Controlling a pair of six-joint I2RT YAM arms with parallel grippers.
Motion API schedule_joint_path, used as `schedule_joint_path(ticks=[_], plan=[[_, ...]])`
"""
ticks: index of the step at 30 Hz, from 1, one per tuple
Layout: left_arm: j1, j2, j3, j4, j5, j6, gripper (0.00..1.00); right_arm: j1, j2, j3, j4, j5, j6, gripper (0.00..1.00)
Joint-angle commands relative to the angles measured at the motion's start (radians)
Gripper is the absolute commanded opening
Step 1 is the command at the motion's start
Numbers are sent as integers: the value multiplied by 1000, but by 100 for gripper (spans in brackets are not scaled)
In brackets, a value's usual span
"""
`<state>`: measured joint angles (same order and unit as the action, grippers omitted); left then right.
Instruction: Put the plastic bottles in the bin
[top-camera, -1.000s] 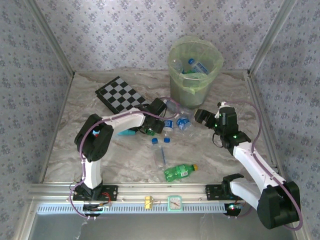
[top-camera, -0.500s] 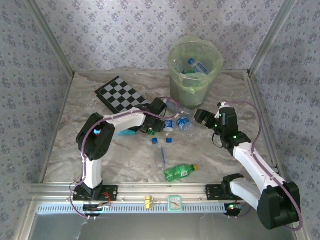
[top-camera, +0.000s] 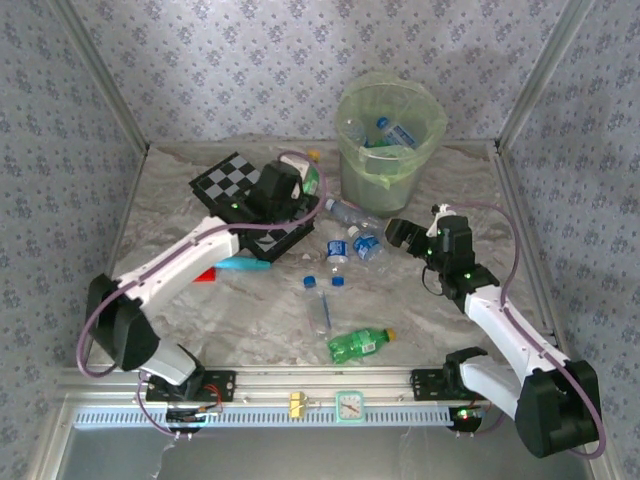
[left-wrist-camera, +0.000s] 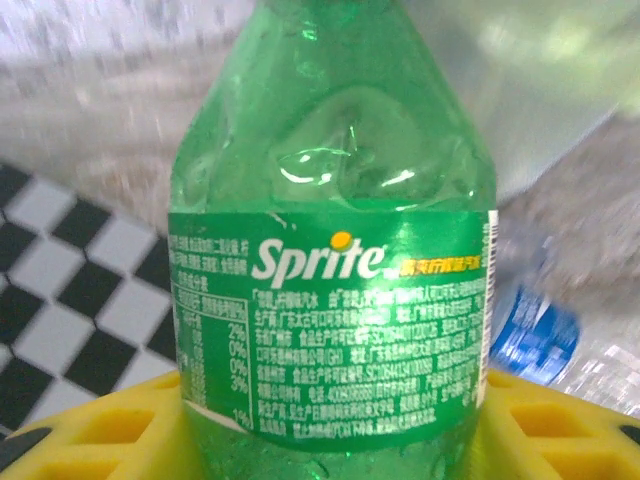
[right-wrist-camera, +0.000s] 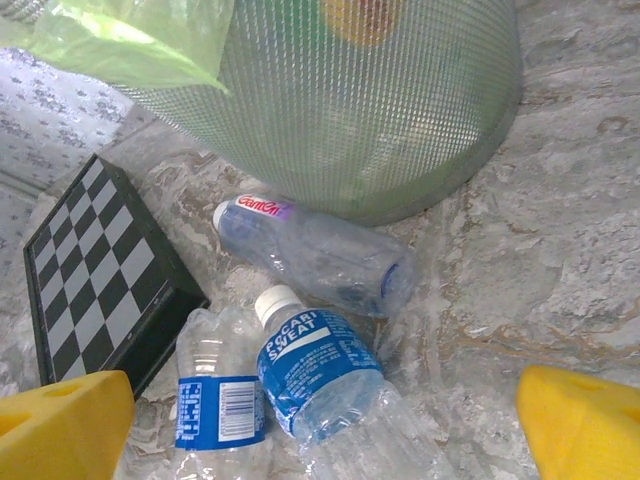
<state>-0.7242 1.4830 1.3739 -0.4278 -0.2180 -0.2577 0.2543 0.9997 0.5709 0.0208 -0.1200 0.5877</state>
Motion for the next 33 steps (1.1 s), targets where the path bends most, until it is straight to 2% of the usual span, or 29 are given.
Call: schedule_joint_path(ticks=[1, 6, 11, 14, 18, 21, 23, 28, 33], plan=[[12, -40, 77, 126, 44, 73, 55, 14, 5, -11, 25, -8, -12, 100], [42, 47, 253, 164, 175, 114, 56, 33, 15, -11, 20, 63, 6, 100], [67, 259, 567, 37, 286, 164, 56, 63, 12, -9, -3, 103, 4, 100], [82, 426, 840, -92, 358, 197, 56, 87, 2, -5, -20, 111, -10, 100], [88, 699, 1293, -313, 440, 242, 56, 114, -9, 7, -47, 120, -33, 100], [89, 862, 1550, -386, 500, 255, 56, 129, -10, 20, -68, 127, -48, 100], [91, 888, 1557, -368, 527, 255, 57, 136, -13, 28, -78, 128, -56, 100], [93, 866, 1408, -260, 533, 258, 58, 149, -27, 38, -85, 122, -67, 100], [100, 903, 1403, -258, 533, 249, 58, 157, -48, 44, -102, 134, -74, 100]])
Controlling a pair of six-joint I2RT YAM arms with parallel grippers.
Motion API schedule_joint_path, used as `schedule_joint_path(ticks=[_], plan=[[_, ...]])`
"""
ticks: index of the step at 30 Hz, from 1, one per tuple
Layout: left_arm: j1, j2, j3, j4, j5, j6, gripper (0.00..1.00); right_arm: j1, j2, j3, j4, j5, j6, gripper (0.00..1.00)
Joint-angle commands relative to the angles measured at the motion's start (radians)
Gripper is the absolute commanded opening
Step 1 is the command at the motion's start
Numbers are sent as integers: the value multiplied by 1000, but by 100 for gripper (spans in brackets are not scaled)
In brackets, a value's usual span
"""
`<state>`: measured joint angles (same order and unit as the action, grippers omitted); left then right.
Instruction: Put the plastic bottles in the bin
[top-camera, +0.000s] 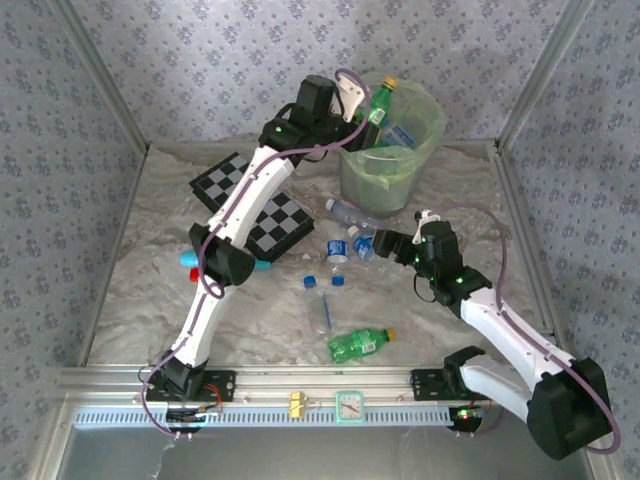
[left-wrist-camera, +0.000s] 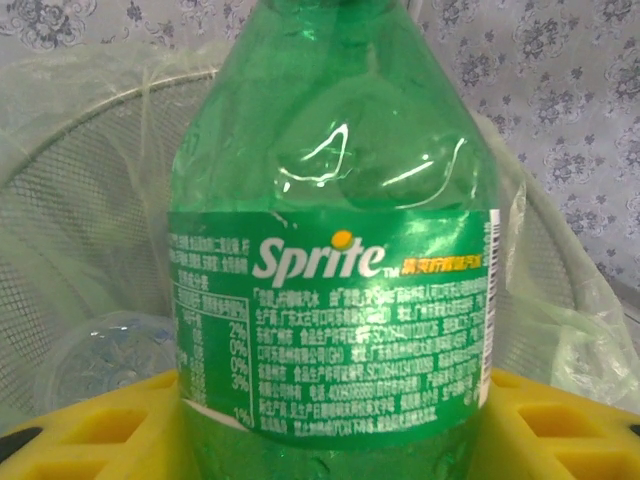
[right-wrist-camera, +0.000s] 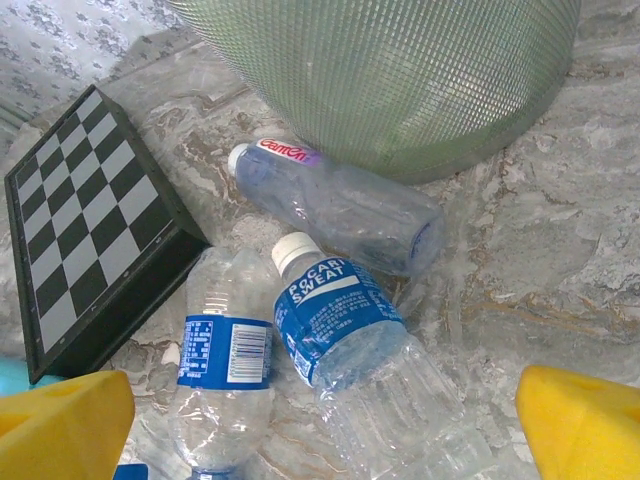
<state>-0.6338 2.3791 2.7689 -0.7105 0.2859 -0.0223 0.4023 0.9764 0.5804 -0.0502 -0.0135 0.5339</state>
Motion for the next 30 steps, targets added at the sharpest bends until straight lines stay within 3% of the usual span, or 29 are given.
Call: schedule_joint_path(ticks=[1, 7, 13, 26, 30], plan=[[11, 15, 8, 26, 29, 11, 59, 10, -29, 35, -35, 32, -22, 100], [20, 32, 8, 59, 26, -15, 69, 16, -65, 33, -55, 54, -26, 100], [20, 8, 15, 84, 8, -46, 100, 25, -85, 32, -65, 70, -46, 100], [5, -184, -1, 80, 21, -85, 100, 30, -41, 70, -123, 75, -104, 100], [0, -269, -127, 81, 27, -99, 100, 35, 17, 104, -166, 34, -144, 100]])
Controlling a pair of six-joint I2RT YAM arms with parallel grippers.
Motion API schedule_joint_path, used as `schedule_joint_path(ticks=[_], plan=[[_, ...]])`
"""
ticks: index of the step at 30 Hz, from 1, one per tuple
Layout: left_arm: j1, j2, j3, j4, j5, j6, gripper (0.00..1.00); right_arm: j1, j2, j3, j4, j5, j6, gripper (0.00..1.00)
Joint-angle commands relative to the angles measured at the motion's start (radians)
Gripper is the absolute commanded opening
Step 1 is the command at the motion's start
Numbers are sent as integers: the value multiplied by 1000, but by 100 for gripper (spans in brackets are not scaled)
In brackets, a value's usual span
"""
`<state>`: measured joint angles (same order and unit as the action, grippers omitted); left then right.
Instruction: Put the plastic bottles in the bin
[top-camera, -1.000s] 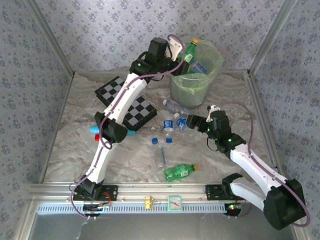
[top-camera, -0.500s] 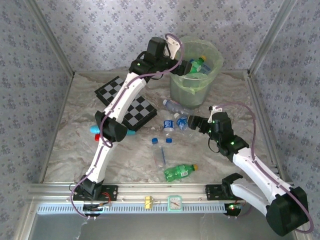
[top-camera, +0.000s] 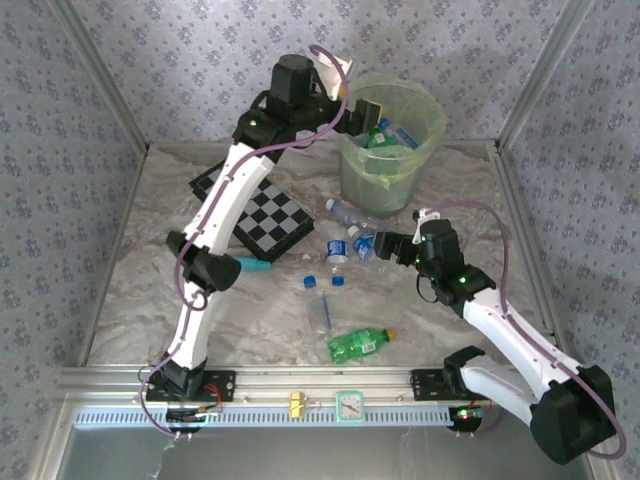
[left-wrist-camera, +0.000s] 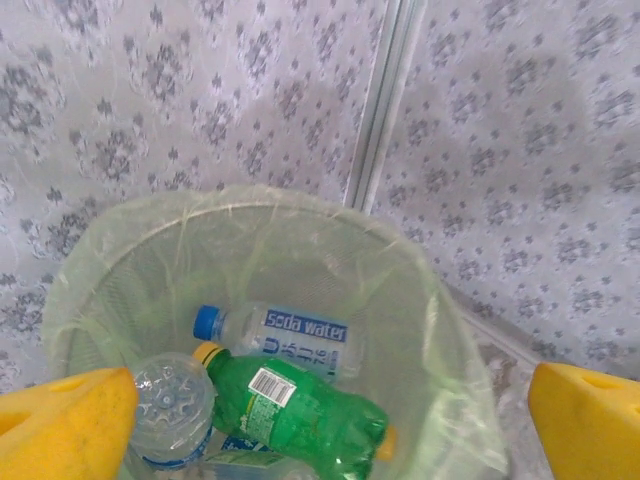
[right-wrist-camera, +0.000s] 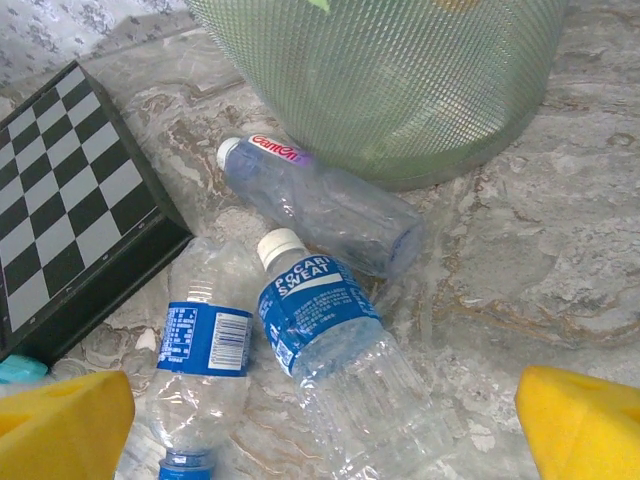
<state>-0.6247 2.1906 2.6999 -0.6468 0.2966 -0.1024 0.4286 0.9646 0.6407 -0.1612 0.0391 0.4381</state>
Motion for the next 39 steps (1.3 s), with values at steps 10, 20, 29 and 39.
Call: schedule_joint_path(ticks=[10, 20, 29, 39], plan=[[-21, -508, -956, 460, -116, -54, 100, 87, 262, 195, -196, 4, -222, 100], [-19, -814, -1567, 613, -396, -221, 100, 102, 556, 397, -379, 23, -406, 96], [-16, -946, -1872, 603, -555, -399, 100, 94, 730, 476, -390, 13, -456, 90], [2, -927, -1904, 571, -570, -477, 100, 102, 830, 483, -373, 33, -461, 74]])
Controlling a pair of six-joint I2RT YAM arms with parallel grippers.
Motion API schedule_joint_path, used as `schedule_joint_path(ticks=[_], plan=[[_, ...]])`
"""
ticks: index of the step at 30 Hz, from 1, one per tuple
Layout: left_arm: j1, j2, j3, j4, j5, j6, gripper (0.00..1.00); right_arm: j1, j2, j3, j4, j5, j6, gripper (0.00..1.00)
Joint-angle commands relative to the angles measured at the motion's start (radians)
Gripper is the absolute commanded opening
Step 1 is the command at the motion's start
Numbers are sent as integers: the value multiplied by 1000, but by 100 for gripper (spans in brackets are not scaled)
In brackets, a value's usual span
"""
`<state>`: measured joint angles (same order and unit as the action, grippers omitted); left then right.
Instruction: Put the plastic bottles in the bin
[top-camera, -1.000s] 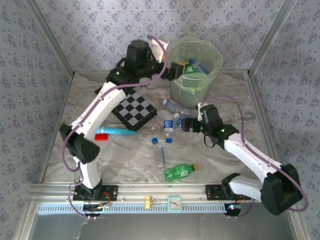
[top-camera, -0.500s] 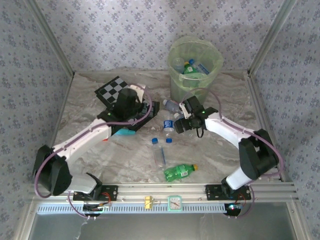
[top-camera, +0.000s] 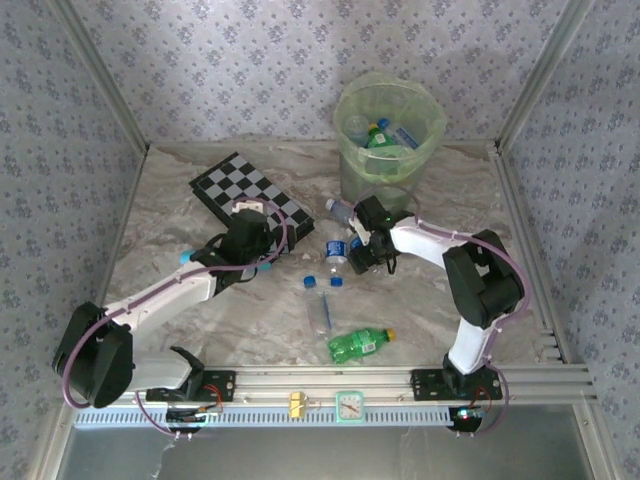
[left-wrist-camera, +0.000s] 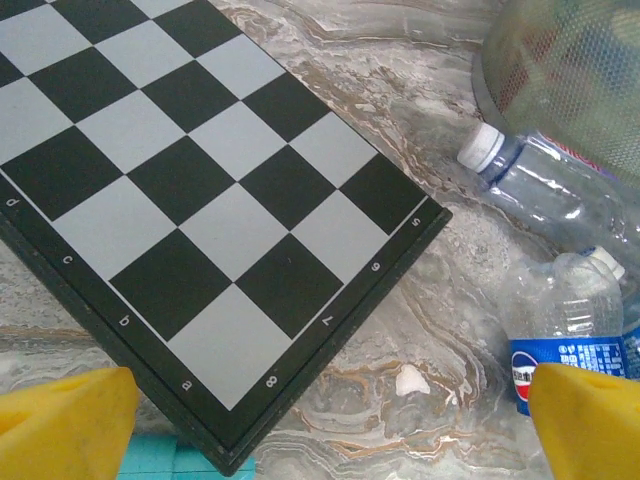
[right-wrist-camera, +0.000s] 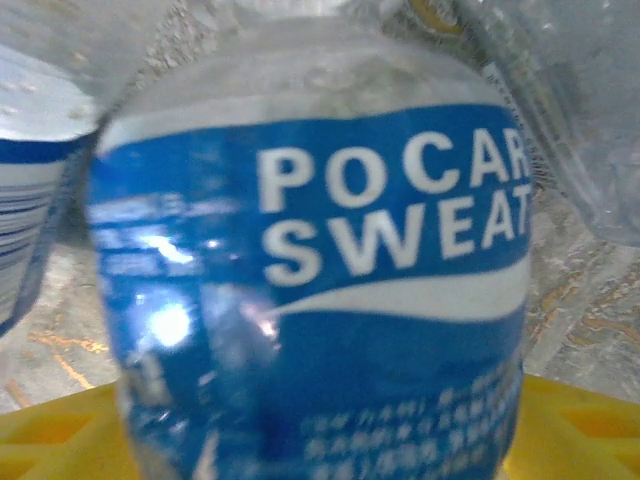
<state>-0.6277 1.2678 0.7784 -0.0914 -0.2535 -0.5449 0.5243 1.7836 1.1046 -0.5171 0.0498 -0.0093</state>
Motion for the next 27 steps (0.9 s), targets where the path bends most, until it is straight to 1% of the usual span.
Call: schedule_joint_path(ticks=[1, 6, 11, 16, 20, 24, 27], plan=[[5, 0, 19, 19, -20, -37, 100, 7, 11, 16, -14, 25, -14, 72], [5, 16, 22, 24, -17, -52, 100, 12, -9, -4, 1, 30, -11, 59], [5, 12, 12, 16, -18, -65, 100, 20, -75, -33, 36, 15, -15, 51], [7, 5, -2, 16, -39, -82, 100, 30, -184, -58, 90, -68, -21, 46], [9, 11, -8, 31, -36, -97, 100, 49, -271, -56, 117, -116, -20, 45], [9, 24, -17, 53, -19, -118, 100, 88, -342, -12, 121, -142, -16, 44], [9, 38, -21, 66, -4, -132, 100, 99, -384, 39, 132, -176, -16, 44]])
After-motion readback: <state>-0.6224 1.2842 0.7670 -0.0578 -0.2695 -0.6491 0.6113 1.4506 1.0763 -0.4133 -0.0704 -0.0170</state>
